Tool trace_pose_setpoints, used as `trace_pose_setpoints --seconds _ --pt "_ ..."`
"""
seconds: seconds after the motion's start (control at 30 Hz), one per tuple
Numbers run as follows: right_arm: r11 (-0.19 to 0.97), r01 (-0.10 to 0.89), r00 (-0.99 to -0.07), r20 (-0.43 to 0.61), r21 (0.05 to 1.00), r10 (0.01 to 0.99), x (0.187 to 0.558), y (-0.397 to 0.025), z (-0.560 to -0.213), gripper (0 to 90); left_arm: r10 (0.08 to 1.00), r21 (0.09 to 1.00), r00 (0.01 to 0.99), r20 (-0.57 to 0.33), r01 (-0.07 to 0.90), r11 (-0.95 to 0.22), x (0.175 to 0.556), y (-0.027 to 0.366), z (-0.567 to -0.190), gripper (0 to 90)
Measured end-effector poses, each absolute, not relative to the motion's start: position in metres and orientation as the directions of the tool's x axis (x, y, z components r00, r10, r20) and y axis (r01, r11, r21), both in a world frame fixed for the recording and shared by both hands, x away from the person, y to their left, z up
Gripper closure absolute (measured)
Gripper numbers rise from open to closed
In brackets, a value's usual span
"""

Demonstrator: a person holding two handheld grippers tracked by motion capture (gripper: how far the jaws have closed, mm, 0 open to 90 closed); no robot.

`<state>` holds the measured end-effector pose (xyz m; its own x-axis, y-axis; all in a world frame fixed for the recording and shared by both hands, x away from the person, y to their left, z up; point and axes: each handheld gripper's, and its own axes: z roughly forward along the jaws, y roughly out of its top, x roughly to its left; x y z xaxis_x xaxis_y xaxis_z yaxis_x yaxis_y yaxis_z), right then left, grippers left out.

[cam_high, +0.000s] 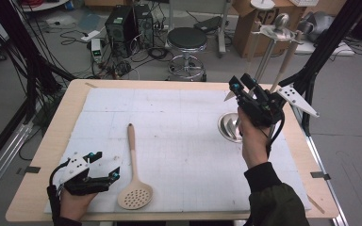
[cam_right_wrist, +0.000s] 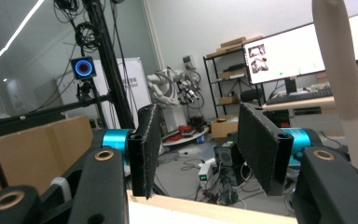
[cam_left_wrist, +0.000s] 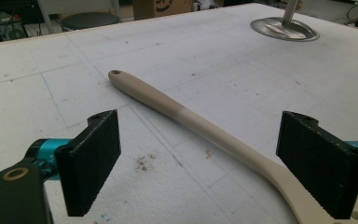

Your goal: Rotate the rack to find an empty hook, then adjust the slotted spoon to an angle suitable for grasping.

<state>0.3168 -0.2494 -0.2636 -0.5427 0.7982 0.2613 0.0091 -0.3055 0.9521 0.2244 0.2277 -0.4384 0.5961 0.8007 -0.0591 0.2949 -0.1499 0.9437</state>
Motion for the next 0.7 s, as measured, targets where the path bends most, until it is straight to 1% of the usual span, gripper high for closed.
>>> trace_pose_setpoints --seconds 0.3,0.7 --pt "-0.291 0.03 -0.536 0.261 0.956 0.803 0.313 -0.246 -0.278 48.4 0.796 0.941 0.599 -0.082 0.31 -0.137 0.227 0.229 -0.44 14.3" --pt "-0.281 0.023 -0.546 0.248 0.959 0.8 0.306 -0.247 -0.28 48.4 0.791 0.938 0.606 -0.084 0.315 -0.142 0.229 0.229 -0.441 14.3"
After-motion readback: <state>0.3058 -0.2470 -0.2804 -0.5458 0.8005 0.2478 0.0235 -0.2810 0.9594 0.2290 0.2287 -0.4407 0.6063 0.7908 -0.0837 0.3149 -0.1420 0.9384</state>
